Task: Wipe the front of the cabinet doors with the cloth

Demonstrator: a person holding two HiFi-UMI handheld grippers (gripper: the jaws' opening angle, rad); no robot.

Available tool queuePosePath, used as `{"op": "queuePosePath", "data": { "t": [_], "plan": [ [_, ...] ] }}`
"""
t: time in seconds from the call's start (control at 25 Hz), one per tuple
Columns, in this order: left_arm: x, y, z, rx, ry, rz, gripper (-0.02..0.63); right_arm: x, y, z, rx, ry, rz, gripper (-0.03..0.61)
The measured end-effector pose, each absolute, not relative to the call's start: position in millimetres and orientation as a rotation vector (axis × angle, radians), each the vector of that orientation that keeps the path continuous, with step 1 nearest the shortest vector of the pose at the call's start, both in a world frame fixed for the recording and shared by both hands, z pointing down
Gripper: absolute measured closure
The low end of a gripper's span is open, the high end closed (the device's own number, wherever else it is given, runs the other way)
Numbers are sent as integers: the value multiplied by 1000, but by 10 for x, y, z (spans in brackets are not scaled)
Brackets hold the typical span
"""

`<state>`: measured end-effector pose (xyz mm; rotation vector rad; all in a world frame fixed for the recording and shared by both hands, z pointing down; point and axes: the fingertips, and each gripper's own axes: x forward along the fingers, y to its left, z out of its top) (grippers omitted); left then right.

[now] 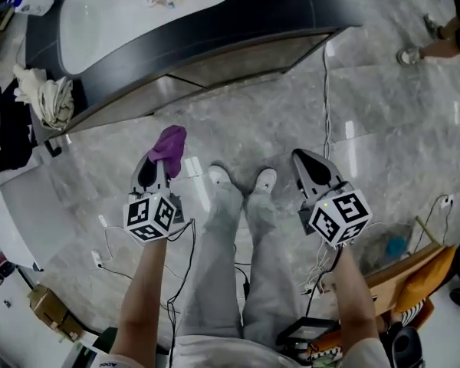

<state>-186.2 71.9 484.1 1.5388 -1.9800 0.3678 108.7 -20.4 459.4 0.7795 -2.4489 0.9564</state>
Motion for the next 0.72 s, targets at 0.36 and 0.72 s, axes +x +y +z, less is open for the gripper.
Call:
{"op": "queuePosePath", "data": {
  "t": [0.36,0.72],
  "plan": [
    [-2031,657,4908,1647,-1996,339,561,786,-385,4736,866,-2402,914,552],
    [-1644,420,4975,1706,-1969,364,561,753,-557,4835,786,-2422,922,552]
  ]
}}
